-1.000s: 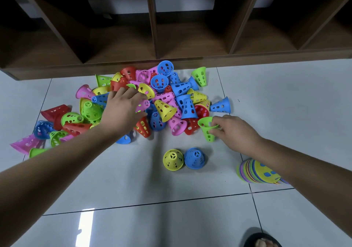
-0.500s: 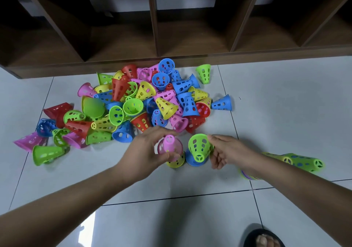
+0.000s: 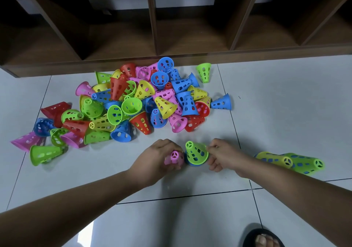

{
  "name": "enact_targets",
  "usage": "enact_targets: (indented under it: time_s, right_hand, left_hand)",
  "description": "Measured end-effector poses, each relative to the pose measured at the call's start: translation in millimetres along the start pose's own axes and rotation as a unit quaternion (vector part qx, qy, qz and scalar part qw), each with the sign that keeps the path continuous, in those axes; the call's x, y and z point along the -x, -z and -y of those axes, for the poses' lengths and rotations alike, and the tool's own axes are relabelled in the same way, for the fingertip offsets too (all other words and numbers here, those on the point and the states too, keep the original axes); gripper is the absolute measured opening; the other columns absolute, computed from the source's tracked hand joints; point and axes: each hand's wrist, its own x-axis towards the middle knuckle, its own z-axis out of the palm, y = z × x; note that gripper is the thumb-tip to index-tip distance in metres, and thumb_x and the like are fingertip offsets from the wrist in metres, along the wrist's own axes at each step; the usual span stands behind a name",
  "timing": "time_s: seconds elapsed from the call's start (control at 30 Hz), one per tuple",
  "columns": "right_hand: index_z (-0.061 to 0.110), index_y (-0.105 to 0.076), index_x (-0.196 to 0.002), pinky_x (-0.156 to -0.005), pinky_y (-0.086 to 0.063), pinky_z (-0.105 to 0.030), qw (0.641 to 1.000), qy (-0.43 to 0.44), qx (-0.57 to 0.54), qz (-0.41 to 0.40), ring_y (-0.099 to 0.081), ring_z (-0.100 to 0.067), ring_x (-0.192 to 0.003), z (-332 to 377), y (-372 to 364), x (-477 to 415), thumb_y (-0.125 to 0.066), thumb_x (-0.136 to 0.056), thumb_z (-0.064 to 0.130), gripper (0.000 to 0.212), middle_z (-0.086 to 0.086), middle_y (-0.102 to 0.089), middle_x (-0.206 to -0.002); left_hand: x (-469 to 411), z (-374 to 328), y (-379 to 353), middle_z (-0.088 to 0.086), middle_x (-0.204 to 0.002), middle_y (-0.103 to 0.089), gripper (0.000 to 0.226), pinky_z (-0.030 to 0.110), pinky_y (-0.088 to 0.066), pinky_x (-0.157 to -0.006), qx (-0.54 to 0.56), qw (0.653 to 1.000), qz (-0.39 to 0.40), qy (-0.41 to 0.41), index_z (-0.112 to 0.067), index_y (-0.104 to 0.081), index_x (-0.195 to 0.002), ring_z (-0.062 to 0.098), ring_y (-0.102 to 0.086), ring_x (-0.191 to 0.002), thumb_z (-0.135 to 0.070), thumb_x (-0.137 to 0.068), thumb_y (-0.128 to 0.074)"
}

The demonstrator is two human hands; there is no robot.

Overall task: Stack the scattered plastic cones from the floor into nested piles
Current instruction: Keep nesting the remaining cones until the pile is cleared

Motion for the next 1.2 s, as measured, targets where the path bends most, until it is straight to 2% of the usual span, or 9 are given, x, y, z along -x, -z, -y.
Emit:
enact_targets:
  time_s: [0.3, 0.4, 0.5, 0.6, 0.7, 0.83, 0.97, 1.07, 1.2]
  right_hand:
    - [0.020, -0.062, -0.098, -0.067, -0.055, -0.041, 0.993, 0.045, 0.084, -0.065, -0.074, -0.023, -0.070, 7.4, 4.1, 0.8, -0.056, -0.100, 0.027, 0.009, -0.007, -0.076, -0.086]
    - [0.028, -0.063, -0.093, -0.070, -0.060, -0.042, 0.981, 0.077, 0.150, -0.094, -0.076, -0.021, -0.078, 18.1, 8.8, 0.5, -0.056, -0.097, 0.030, 0.008, 0.001, -0.075, -0.085]
    - [0.027, -0.065, -0.099, -0.061, -0.051, -0.031, 0.965, 0.109, 0.207, -0.122, -0.071, -0.020, -0.081, 32.3, 14.4, -3.9, -0.058, -0.097, 0.030, 0.007, 0.003, -0.074, -0.093]
    - [0.021, -0.064, -0.111, -0.079, -0.053, -0.033, 0.947, 0.154, 0.248, -0.134, -0.069, -0.023, -0.096, 44.9, 20.9, -17.0, -0.062, -0.098, 0.028, 0.014, -0.001, -0.073, -0.106]
    - [0.016, -0.063, -0.120, -0.092, -0.050, -0.036, 0.926, 0.207, 0.271, -0.160, -0.064, -0.026, -0.110, 57.0, 25.5, -35.1, -0.066, -0.099, 0.029, 0.025, -0.007, -0.066, -0.119]
    - [0.014, -0.061, -0.126, -0.089, -0.049, -0.034, 0.921, 0.226, 0.246, -0.199, -0.063, -0.026, -0.108, 76.2, 24.4, -56.7, -0.070, -0.096, 0.038, 0.040, -0.007, -0.063, -0.122]
    - [0.010, -0.062, -0.120, -0.083, -0.055, -0.039, 0.915, 0.216, 0.255, -0.226, -0.067, -0.030, -0.103, 92.0, 16.0, -74.0, -0.071, -0.092, 0.049, 0.049, -0.009, -0.071, -0.109]
    - [0.008, -0.058, -0.115, -0.071, -0.053, -0.039, 0.916, 0.192, 0.271, -0.226, -0.068, -0.033, -0.096, 98.3, 5.8, -80.9, -0.070, -0.091, 0.059, 0.058, -0.011, -0.071, -0.099]
    - [0.008, -0.052, -0.122, -0.083, -0.059, -0.045, 0.926, 0.161, 0.257, -0.225, -0.068, -0.035, -0.103, 97.8, -7.0, -91.2, -0.070, -0.089, 0.065, 0.068, -0.013, -0.071, -0.110]
  left_hand:
    - [-6.8, 9.8, 8.2, -0.017, -0.127, -0.061, 0.056, 0.026, -0.053, -0.096, -0.003, 1.000, 0.013, 0.014, -0.033, -0.065, -0.133, 0.005, -0.058, -0.114, -0.063, -0.086, -0.072]
    - [-14.2, 11.2, 21.7, -0.016, -0.130, -0.062, 0.049, 0.023, -0.050, -0.099, -0.011, 1.000, -0.014, 0.013, -0.032, -0.064, -0.136, 0.003, -0.058, -0.119, -0.062, -0.097, -0.068]
    - [-30.2, 15.2, 37.8, -0.013, -0.127, -0.063, 0.042, 0.027, -0.052, -0.093, -0.027, 0.998, -0.047, 0.007, -0.030, -0.065, -0.133, 0.005, -0.058, -0.114, -0.058, -0.102, -0.063]
    - [-48.8, 22.3, 49.6, -0.008, -0.123, -0.063, 0.033, 0.037, -0.056, -0.085, -0.078, 0.993, -0.083, -0.011, -0.026, -0.065, -0.131, 0.014, -0.059, -0.105, -0.036, -0.100, -0.072]
    - [-68.3, 27.5, 59.5, 0.000, -0.127, -0.063, 0.042, 0.041, -0.056, -0.090, -0.148, 0.983, -0.108, -0.030, -0.018, -0.066, -0.131, 0.026, -0.061, -0.109, -0.027, -0.091, -0.076]
    - [-89.0, 25.7, 73.7, 0.003, -0.144, -0.056, 0.059, 0.048, -0.048, -0.104, -0.218, 0.973, -0.072, -0.018, -0.019, -0.059, -0.142, 0.031, -0.052, -0.130, -0.031, -0.086, -0.069]
    - [-101.9, 39.9, 76.7, -0.003, -0.162, -0.043, 0.092, 0.045, -0.042, -0.112, -0.311, 0.950, 0.001, 0.012, -0.027, -0.044, -0.155, 0.025, -0.039, -0.148, -0.016, -0.074, -0.087]
    - [-107.1, 56.0, 76.3, -0.008, -0.158, -0.047, 0.117, 0.039, -0.042, -0.106, -0.359, 0.931, 0.056, 0.027, -0.033, -0.039, -0.155, 0.021, -0.041, -0.147, -0.027, -0.055, -0.100]
    - [-111.7, 68.2, 72.2, -0.007, -0.132, -0.057, 0.109, 0.037, -0.038, -0.094, -0.382, 0.923, 0.040, -0.006, -0.032, -0.048, -0.143, 0.023, -0.051, -0.126, -0.036, -0.047, -0.101]
